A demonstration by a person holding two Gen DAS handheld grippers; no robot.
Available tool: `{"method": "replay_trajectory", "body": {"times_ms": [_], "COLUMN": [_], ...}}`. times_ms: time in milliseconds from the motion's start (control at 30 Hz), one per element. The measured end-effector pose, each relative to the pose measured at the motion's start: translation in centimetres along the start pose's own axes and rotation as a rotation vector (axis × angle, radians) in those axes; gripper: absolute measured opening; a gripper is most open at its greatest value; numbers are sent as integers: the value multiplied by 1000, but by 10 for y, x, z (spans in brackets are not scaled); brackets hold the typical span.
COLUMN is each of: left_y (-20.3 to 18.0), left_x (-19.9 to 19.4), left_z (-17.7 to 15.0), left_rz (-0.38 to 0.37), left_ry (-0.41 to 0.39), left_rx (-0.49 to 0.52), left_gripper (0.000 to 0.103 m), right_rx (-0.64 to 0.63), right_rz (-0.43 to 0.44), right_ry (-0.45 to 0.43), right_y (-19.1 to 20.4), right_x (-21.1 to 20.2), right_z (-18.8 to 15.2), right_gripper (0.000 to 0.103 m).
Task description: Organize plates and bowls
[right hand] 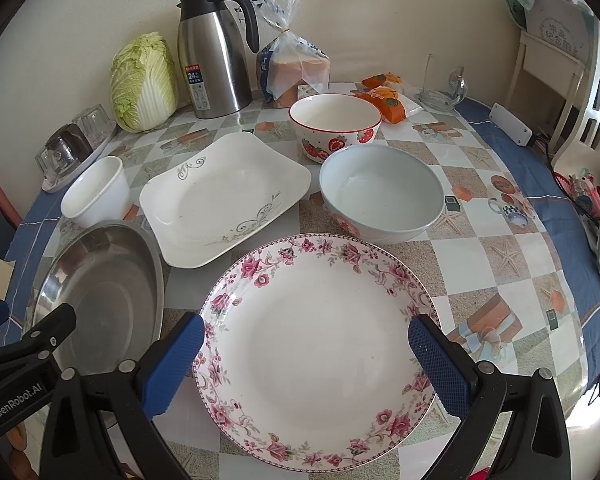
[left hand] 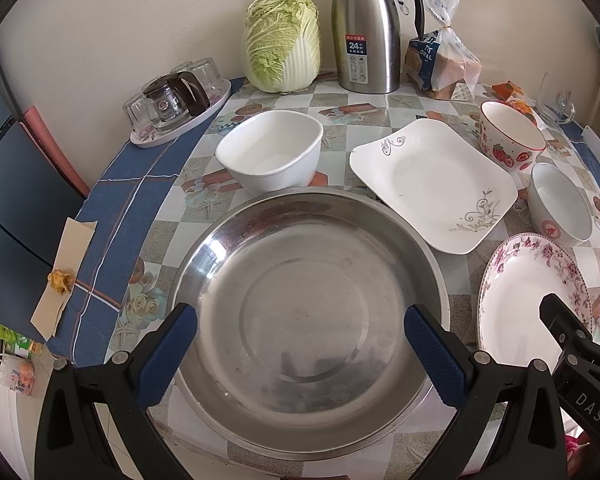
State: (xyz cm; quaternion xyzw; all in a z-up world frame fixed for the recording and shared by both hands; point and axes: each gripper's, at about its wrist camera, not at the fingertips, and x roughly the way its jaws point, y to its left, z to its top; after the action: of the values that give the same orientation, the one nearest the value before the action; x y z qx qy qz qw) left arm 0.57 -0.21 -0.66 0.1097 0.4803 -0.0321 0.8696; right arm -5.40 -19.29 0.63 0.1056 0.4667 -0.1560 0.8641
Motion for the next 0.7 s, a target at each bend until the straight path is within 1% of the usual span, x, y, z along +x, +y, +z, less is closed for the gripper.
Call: {"method": "replay_trajectory", "body": {"times_ms": [700], "left_y": [4], "left_x": [0], "left_z": [0], "left_rz": [-1], "left_ry": [2], "left_rx": [-4], "left_gripper": [103], "right_rx": [-2], "right_rz": [-1], "right_ry": [1], "right_y": [2], "right_x": [1], "right_z": [0], "right_gripper": [103]}}
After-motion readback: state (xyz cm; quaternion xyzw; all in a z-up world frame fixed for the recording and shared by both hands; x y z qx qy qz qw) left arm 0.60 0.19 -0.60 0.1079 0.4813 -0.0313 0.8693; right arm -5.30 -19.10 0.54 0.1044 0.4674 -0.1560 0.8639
